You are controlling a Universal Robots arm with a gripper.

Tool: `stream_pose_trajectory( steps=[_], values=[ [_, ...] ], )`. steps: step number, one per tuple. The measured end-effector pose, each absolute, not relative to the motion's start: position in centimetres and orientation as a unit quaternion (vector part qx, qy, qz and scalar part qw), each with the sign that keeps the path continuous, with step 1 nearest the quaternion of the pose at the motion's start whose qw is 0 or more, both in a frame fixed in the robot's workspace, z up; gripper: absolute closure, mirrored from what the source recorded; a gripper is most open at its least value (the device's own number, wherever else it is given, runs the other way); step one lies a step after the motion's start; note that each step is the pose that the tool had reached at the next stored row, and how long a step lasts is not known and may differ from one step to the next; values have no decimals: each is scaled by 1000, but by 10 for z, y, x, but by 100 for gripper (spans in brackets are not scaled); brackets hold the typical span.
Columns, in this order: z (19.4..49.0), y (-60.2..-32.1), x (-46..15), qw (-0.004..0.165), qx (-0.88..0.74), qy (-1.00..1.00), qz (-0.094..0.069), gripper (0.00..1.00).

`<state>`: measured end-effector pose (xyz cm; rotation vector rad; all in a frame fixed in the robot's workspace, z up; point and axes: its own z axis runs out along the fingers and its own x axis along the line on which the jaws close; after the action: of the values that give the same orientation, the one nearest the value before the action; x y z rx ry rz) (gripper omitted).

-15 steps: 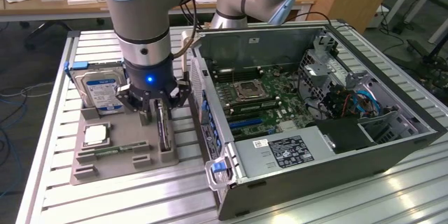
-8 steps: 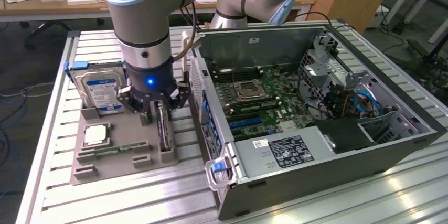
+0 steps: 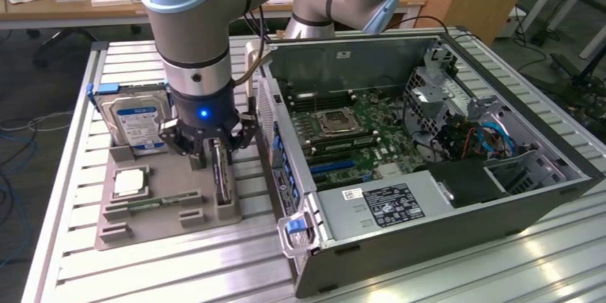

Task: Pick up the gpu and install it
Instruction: 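Pick up the gpu and move the gpu toward the slot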

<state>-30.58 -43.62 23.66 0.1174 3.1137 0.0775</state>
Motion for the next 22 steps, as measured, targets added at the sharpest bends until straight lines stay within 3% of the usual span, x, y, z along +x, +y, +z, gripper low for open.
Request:
stream_pose_trajectory(
  steps=[22],
  values=[
    [233,-436,-306,12,38,999,25,53]
  ],
)
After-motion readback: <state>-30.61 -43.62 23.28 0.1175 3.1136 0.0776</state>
